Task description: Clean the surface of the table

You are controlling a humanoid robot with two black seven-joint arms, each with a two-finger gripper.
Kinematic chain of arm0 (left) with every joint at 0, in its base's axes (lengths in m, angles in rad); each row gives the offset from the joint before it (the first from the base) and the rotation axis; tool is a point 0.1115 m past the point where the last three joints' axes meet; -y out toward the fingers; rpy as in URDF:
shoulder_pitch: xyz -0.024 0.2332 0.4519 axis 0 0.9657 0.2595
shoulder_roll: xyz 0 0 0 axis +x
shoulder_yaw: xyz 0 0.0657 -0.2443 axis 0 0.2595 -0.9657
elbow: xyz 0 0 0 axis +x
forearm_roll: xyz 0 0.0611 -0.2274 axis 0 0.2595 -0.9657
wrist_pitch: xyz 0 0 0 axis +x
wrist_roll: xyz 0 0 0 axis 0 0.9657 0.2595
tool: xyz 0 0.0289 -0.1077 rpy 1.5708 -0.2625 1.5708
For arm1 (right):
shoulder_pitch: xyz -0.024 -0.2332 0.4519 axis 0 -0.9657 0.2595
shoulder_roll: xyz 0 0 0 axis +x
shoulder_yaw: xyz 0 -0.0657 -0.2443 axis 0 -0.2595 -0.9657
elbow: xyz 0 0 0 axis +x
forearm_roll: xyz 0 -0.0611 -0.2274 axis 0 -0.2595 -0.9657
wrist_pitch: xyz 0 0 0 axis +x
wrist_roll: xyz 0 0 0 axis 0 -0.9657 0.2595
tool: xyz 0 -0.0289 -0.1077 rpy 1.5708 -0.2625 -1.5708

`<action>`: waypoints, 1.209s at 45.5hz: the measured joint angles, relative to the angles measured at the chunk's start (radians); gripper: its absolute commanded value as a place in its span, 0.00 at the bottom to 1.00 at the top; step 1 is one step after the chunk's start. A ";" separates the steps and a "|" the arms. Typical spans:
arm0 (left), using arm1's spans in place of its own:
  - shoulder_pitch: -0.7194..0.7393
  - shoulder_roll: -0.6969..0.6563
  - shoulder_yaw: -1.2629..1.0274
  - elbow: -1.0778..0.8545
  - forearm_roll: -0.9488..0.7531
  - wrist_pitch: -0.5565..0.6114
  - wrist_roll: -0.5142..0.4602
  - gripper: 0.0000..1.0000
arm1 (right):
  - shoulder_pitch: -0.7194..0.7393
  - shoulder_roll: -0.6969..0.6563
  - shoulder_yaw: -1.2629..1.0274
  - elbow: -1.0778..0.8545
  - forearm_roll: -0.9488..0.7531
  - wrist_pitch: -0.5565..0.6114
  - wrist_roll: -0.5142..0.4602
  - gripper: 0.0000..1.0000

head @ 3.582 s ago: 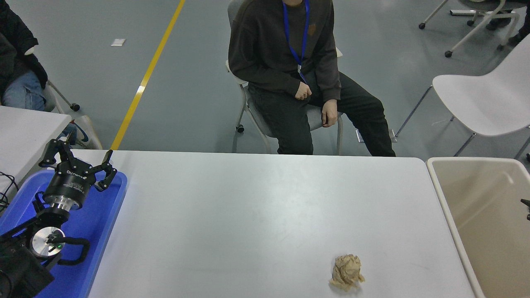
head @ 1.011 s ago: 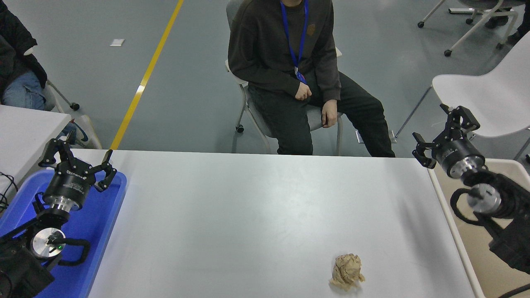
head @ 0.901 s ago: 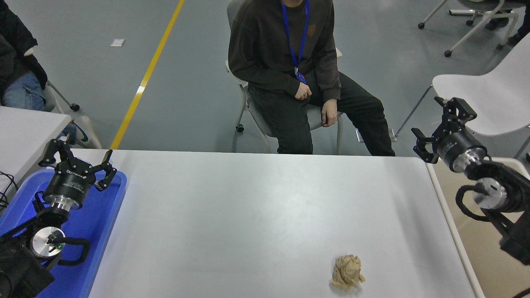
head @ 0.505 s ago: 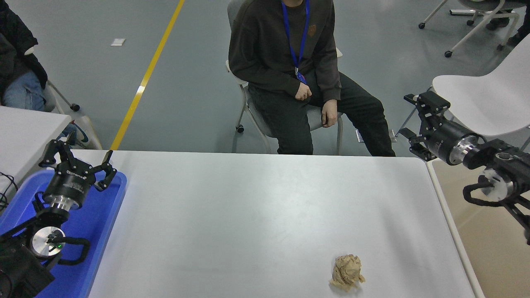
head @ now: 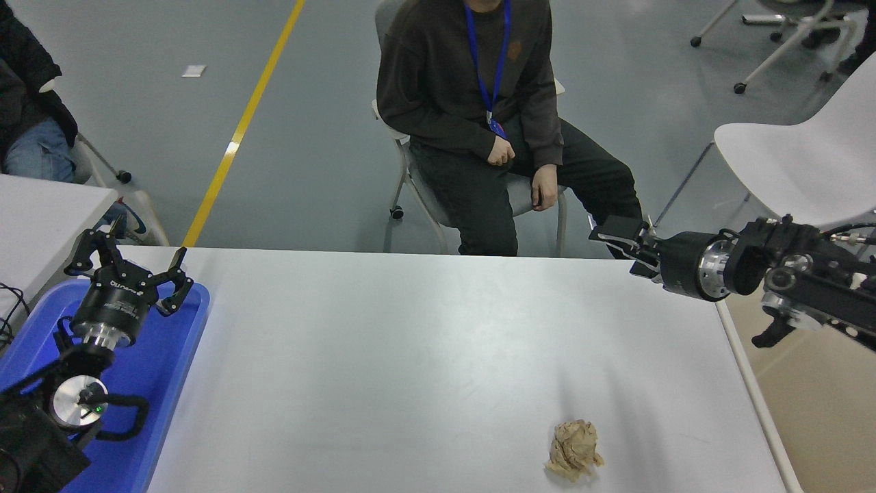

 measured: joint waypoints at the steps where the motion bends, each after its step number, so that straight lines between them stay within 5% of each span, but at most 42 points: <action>1: 0.000 0.000 0.000 0.000 0.000 0.000 0.000 1.00 | 0.012 0.003 -0.017 0.008 -0.004 0.006 -0.005 0.99; 30: 0.000 0.000 0.000 0.000 0.000 0.000 0.000 1.00 | 0.137 0.274 -0.388 0.099 -0.271 0.110 -0.067 0.99; 55: 0.000 0.000 0.000 0.000 0.000 0.000 0.000 1.00 | 0.067 0.416 -0.535 0.053 -0.456 0.116 -0.066 0.99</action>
